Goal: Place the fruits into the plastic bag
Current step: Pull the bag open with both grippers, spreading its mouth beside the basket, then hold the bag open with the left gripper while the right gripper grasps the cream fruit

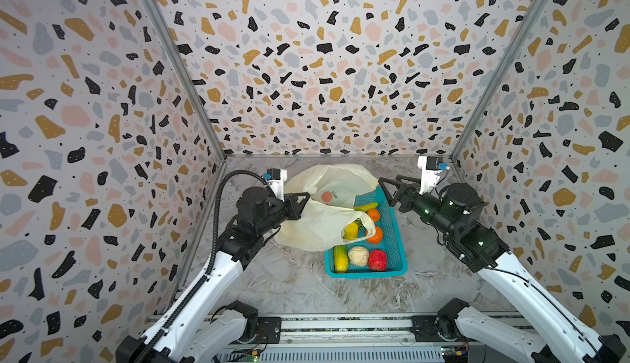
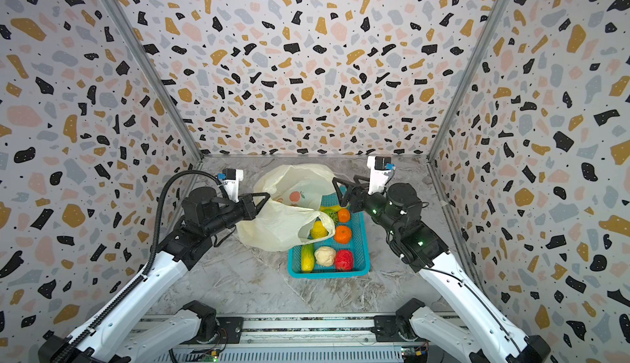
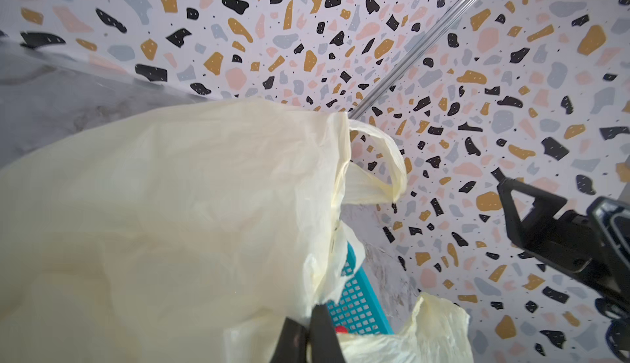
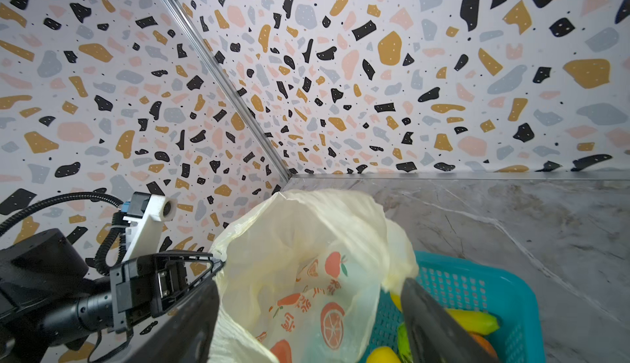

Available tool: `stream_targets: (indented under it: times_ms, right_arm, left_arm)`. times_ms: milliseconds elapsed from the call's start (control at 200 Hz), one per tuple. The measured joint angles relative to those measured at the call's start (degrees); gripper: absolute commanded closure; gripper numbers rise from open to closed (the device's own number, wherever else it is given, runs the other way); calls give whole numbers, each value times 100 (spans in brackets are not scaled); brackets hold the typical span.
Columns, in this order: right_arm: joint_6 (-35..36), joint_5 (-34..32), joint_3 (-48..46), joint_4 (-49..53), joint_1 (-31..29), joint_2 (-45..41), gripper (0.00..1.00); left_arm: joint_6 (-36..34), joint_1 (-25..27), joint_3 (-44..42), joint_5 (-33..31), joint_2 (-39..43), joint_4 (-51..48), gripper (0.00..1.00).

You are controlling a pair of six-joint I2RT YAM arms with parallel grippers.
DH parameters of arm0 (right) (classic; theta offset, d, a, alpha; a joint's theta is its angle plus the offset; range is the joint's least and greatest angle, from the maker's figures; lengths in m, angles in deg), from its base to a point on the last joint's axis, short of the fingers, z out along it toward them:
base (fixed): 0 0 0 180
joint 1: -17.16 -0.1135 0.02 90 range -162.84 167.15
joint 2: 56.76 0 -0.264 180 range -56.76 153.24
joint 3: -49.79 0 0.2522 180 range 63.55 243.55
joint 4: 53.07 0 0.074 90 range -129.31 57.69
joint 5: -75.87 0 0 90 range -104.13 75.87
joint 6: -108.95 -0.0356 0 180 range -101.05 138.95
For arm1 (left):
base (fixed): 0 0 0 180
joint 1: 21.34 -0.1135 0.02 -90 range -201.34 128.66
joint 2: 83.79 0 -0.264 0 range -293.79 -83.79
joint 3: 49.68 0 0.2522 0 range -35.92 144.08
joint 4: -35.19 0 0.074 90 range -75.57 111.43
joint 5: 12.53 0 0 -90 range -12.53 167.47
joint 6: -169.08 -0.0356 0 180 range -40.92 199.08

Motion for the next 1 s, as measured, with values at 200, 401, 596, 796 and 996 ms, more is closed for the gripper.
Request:
stream_targets:
  times_ms: [200,401,596,796,996]
  right_arm:
    - [81,92,-199,1025,-4,372,20]
    - [140,61,-610,1838,-411,1231,13]
    - [234,136,-892,2013,-1032,1554,11]
    - [247,238,-1152,1818,-1209,2153,10]
    - [319,238,-1226,1541,-1276,2610,10]
  left_arm:
    - [774,-568,-153,660,162,673,100]
    - [1735,-1141,-970,1080,280,1709,100]
    - [1860,-1161,-1095,1261,282,1843,100]
    - [1843,-1167,-1095,1270,282,1864,100]
    - [1692,-1167,-1095,1268,282,1805,100]
